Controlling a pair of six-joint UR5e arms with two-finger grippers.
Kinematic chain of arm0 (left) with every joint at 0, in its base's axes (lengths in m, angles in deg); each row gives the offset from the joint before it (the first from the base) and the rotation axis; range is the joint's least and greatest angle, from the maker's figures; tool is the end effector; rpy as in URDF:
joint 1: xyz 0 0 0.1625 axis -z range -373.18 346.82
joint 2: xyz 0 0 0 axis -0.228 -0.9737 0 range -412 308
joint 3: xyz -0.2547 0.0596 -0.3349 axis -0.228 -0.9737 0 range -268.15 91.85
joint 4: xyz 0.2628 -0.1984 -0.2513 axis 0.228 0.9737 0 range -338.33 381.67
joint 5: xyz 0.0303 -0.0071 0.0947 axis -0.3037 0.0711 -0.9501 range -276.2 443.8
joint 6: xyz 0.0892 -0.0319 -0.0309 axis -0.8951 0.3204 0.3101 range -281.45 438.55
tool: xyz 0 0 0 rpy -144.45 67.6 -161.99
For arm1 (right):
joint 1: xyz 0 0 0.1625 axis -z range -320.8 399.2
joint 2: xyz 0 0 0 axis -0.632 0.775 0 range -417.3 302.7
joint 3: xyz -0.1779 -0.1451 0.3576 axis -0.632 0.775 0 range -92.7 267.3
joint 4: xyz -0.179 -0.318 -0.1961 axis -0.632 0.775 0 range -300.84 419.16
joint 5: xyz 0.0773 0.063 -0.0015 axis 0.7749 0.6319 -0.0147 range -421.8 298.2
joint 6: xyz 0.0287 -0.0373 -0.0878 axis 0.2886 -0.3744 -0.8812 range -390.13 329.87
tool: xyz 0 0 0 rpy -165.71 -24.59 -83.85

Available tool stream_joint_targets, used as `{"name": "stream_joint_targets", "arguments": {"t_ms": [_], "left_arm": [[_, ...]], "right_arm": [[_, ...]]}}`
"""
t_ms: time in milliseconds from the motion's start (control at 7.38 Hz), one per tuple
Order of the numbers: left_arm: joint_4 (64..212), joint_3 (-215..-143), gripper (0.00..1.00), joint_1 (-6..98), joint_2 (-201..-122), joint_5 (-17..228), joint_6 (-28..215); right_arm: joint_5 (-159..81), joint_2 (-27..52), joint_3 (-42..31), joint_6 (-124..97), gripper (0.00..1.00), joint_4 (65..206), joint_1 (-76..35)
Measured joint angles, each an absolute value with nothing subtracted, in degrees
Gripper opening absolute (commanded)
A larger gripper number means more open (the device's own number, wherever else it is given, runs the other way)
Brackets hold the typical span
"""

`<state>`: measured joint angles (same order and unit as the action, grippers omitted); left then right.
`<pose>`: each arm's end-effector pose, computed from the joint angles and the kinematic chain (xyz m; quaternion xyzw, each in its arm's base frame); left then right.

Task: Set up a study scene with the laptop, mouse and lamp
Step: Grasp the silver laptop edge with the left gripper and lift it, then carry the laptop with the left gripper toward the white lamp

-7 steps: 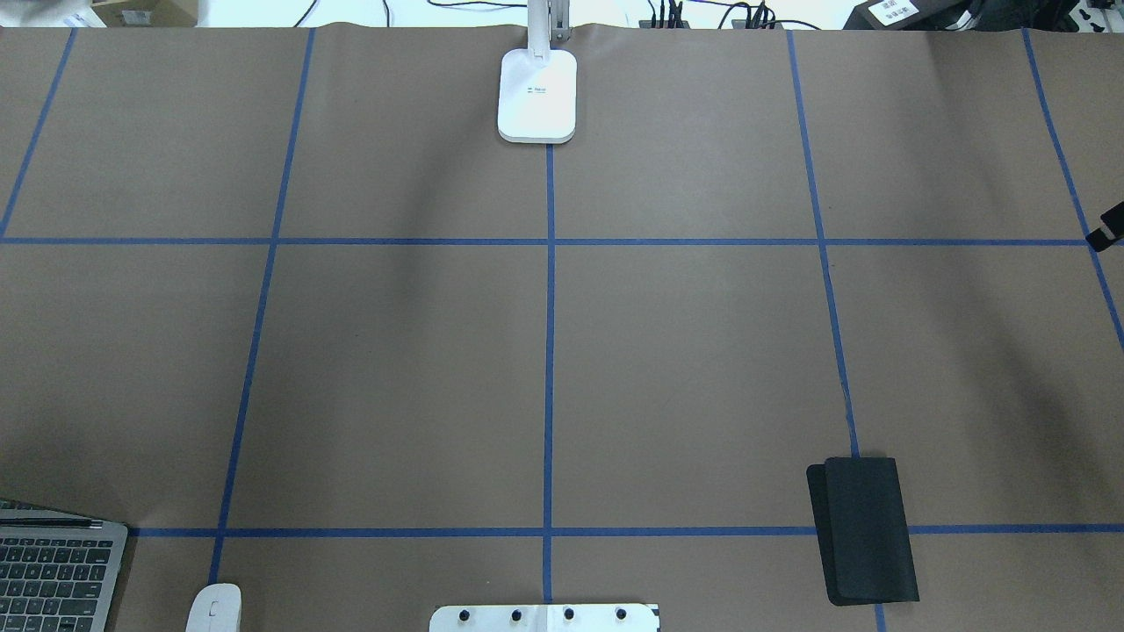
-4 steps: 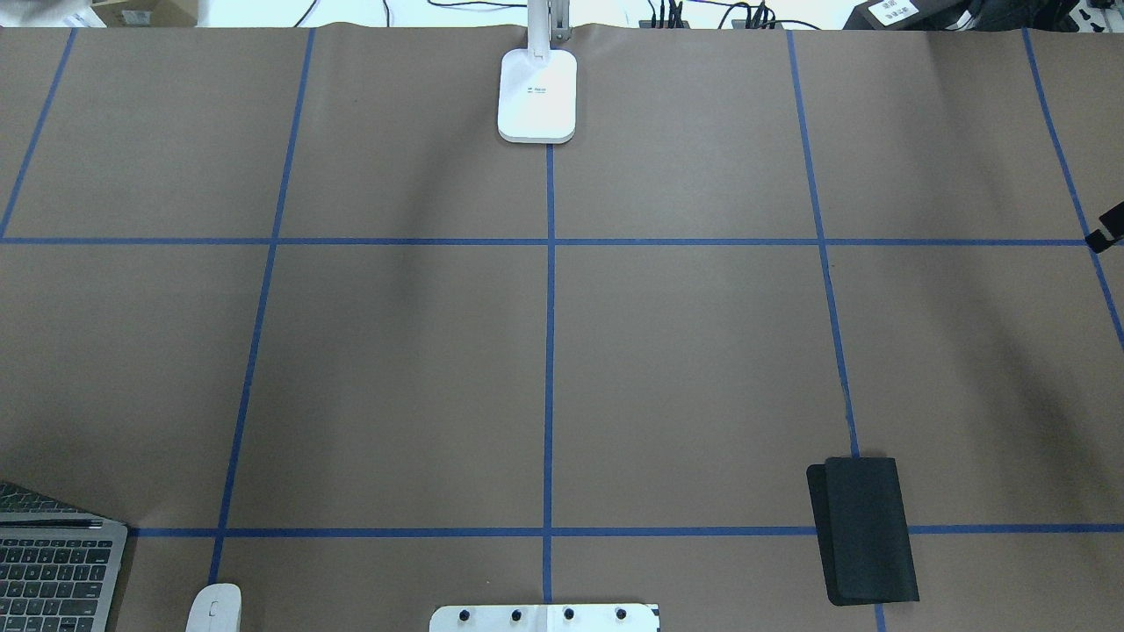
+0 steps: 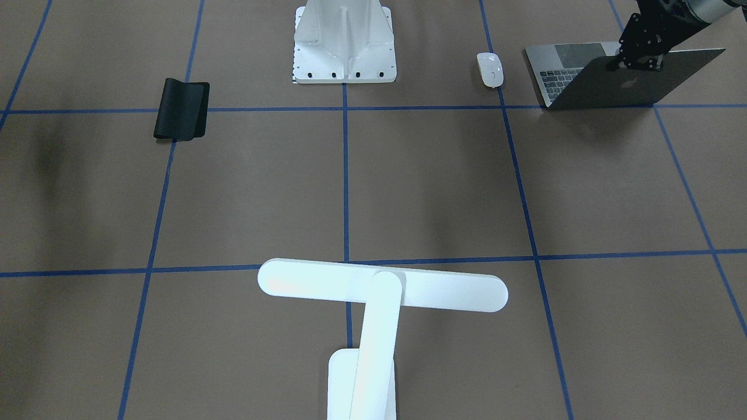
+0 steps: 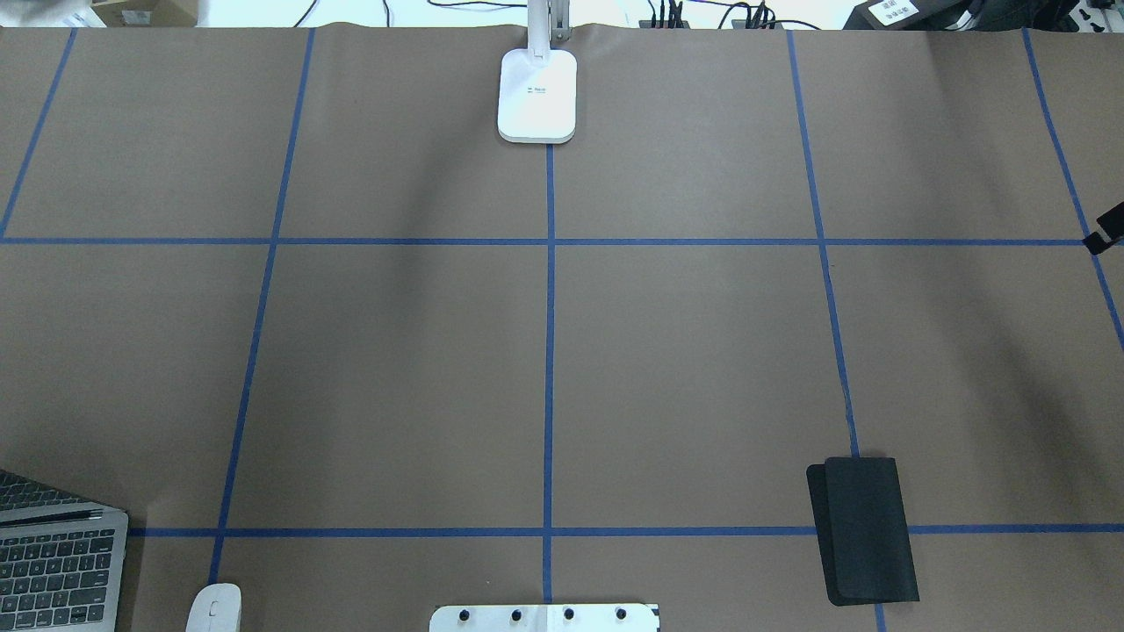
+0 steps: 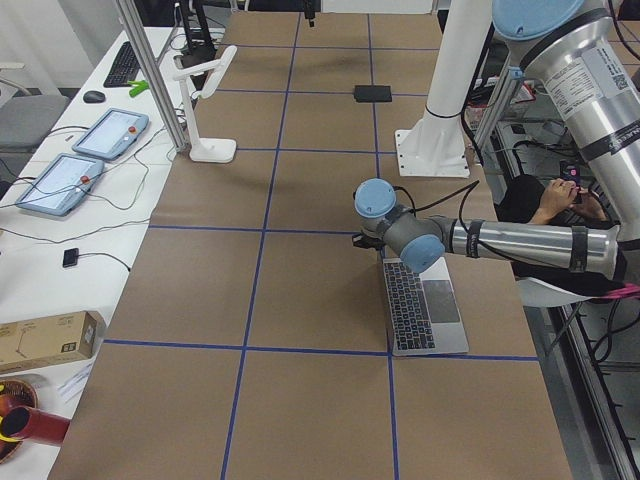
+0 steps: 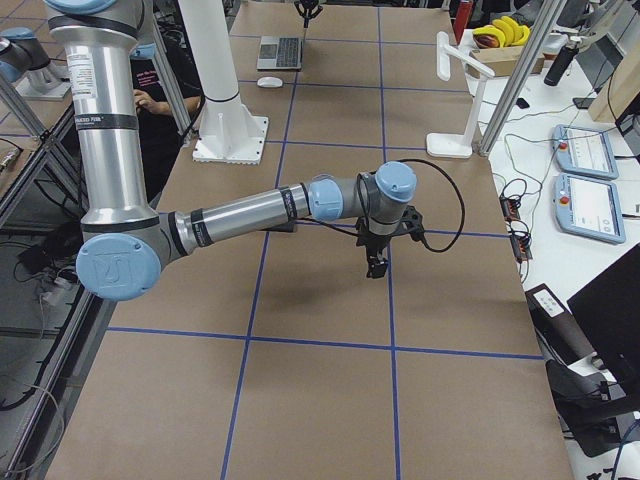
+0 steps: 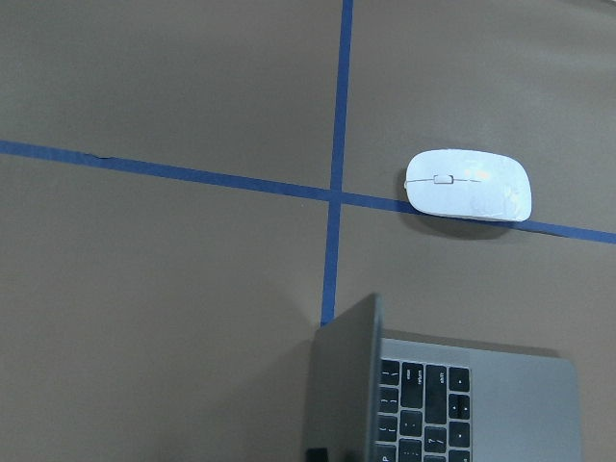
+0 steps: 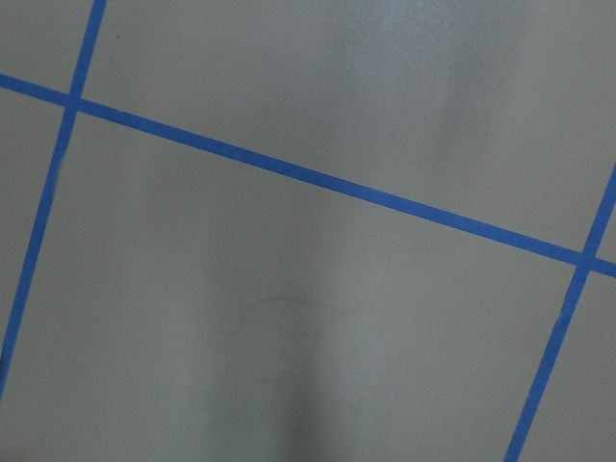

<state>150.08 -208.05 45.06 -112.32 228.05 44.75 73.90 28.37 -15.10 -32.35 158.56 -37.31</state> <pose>0.1112 -0.2792 0.5134 0.3020 0.4249 0.5815 0.6246 -0.0599 -0.5157 0.5296 0.0206 -0.3914 -0.1503 0.9076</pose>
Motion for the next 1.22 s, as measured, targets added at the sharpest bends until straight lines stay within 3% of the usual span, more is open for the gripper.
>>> {"name": "stream_joint_targets", "arguments": {"t_ms": [949,1220], "left_arm": [[149.87,-209.87,0.02,49.58,-116.87,228.6,44.57],[147.16,-210.45,0.01,49.79,-121.97,228.11,44.64]], "right_arm": [[73.66,28.25,-14.95,-32.17,0.99,158.55,-37.21],[73.53,28.44,-14.92,-31.93,0.99,158.56,-37.23]]}}
